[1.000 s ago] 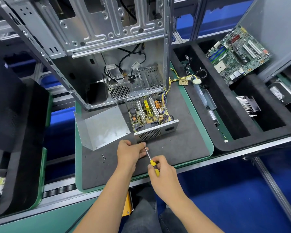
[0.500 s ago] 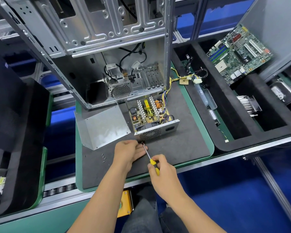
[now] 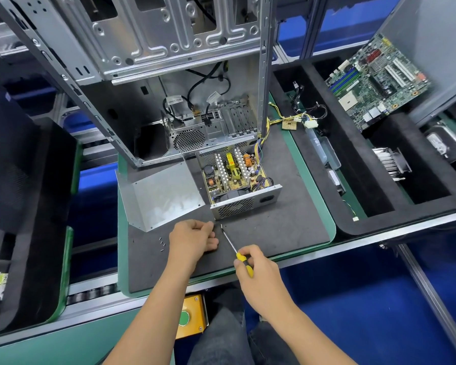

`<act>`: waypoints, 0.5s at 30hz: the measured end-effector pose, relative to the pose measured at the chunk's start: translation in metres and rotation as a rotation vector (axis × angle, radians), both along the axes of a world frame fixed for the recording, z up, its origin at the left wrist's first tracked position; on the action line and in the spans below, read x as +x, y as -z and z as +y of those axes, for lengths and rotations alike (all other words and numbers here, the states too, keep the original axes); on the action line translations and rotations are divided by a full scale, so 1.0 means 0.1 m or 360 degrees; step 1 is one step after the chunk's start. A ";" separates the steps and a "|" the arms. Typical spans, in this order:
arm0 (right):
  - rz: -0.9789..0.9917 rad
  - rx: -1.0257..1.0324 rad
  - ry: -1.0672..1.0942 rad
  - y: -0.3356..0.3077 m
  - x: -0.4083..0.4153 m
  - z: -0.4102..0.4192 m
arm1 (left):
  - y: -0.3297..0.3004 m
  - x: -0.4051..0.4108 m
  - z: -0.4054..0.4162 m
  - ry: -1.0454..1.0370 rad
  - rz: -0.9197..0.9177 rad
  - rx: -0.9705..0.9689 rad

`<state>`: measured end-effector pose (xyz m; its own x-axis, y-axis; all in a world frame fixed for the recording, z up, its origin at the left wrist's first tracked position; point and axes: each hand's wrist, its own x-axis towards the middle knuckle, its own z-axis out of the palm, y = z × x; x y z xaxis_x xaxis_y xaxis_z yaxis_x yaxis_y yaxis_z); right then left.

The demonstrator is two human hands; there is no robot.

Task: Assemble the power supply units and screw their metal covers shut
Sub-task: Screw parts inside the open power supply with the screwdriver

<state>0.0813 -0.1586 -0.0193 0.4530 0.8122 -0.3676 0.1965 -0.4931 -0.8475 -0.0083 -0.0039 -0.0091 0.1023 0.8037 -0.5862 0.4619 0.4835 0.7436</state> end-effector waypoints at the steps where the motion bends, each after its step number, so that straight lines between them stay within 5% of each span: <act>1: 0.0005 0.0001 0.0004 0.00 0.00 0.00 | 0.01 0.00 0.00 0.0040 0.0054 0.0039; 5: -0.0001 0.0025 0.0013 0.00 -0.01 0.00 | 0.02 0.00 0.03 0.0181 0.0217 0.0153; 15: 0.0033 0.0061 0.0051 -0.01 -0.03 -0.01 | 0.01 0.06 0.06 0.0042 0.0027 -0.0111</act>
